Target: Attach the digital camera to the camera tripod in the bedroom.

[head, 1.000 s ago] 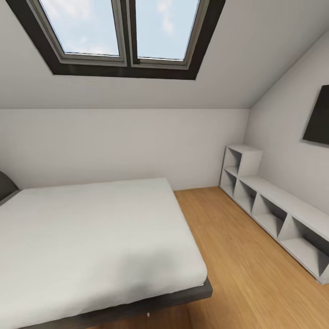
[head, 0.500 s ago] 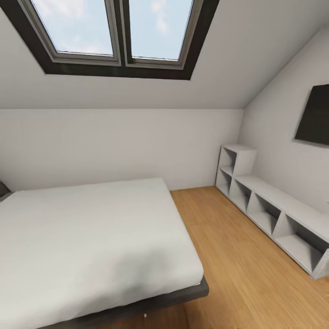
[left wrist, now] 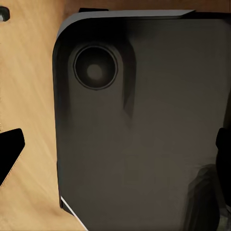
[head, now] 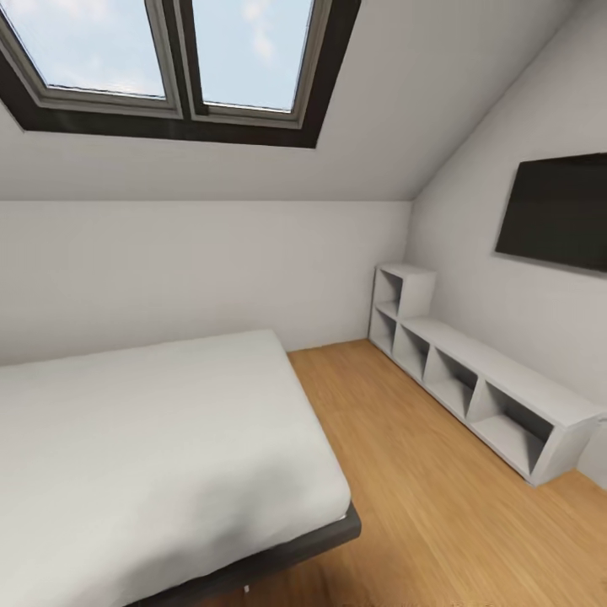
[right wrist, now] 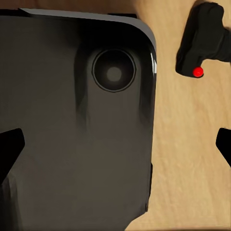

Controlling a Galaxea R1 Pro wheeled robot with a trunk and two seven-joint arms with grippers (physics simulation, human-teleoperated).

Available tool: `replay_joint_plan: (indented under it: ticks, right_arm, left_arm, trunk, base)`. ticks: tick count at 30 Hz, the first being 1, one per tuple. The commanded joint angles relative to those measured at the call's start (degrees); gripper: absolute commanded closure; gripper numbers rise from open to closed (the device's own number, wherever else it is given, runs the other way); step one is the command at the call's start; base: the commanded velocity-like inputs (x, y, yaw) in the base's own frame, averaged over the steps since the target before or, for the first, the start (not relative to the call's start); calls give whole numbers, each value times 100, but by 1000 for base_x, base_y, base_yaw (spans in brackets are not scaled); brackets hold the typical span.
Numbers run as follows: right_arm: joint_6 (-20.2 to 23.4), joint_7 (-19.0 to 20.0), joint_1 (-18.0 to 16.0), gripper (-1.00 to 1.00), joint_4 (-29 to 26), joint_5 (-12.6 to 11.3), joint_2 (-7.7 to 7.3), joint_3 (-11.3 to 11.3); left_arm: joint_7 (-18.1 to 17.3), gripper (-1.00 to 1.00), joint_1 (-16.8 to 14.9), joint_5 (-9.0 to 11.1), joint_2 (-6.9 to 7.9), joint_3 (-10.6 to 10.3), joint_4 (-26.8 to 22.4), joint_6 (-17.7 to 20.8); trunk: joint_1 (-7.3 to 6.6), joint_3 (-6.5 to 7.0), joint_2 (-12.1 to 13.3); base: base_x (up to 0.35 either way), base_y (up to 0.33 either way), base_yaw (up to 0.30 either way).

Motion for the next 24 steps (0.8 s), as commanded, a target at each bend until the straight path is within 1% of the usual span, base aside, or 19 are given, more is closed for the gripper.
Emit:
replay_joint_plan:
  ticks: [1,14,19,24]
  right_arm:
    - [-16,-2,-1,-100,0,2,0,5]
    - [-16,-2,-1,-100,0,1,4,6]
    - [-3,-2,-1,-100,0,8,1,12]
    - [0,-2,-1,-100,0,12,-8,20]
  left_arm:
    - [-3,-100,2,14,0,9,-4,-12]
    - [-3,-100,2,14,4,9,-4,-10]
    - [-3,-100,2,14,4,4,-4,-5]
    - [-3,-100,2,14,4,1,-4,-5]
  trunk:
    - [0,-4,-2]
    - [0,-4,-2]
    - [0,-4,-2]
    - [0,-4,-2]
  base:
    - [0,0,-244]
    - [0,0,-235]
    - [32,0,-60]
    - [176,0,-8]
